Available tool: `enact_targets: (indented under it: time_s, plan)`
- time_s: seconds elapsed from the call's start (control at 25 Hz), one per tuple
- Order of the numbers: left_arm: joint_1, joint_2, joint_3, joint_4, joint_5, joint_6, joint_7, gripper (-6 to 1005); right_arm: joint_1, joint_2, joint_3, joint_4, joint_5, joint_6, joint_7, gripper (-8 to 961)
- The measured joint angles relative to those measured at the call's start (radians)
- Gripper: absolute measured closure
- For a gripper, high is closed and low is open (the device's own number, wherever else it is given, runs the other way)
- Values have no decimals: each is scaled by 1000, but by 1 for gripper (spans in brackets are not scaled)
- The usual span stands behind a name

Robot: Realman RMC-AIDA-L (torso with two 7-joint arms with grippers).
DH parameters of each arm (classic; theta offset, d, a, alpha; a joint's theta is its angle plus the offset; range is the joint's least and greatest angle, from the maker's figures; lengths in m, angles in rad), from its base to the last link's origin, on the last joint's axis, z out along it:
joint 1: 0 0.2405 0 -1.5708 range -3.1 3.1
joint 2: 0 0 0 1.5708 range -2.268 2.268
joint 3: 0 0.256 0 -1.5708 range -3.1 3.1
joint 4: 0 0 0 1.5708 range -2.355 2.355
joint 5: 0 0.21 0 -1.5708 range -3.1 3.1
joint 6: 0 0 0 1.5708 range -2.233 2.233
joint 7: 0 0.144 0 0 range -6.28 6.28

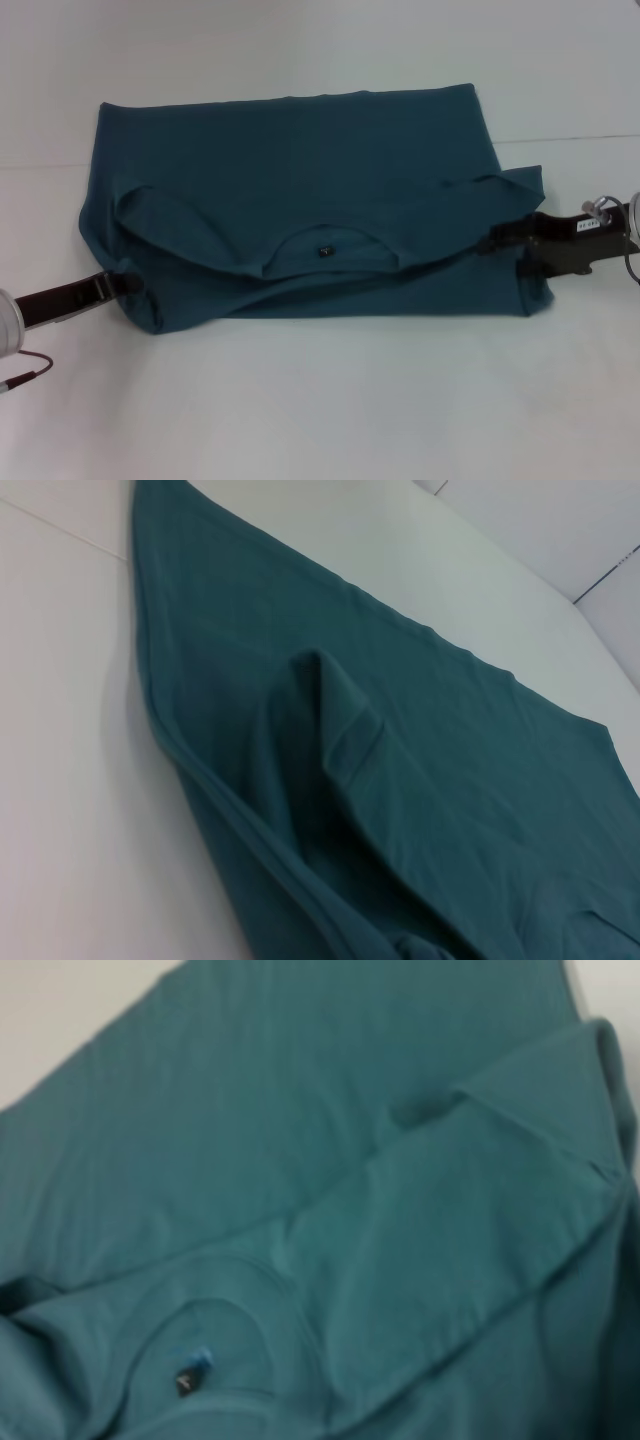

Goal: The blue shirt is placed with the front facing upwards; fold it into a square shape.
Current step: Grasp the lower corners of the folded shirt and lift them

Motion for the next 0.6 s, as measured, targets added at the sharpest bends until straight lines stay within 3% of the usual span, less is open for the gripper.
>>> enact_targets:
  time_s: [0.24, 0.6]
  plan:
    - [0, 0, 0, 0, 0, -4, 1, 957, -9, -13, 3, -5, 50, -19, -19, 220]
    - [0, 0, 0, 1, 0, -4, 1, 956, -27, -70, -7, -18, 33, -113, -3, 220]
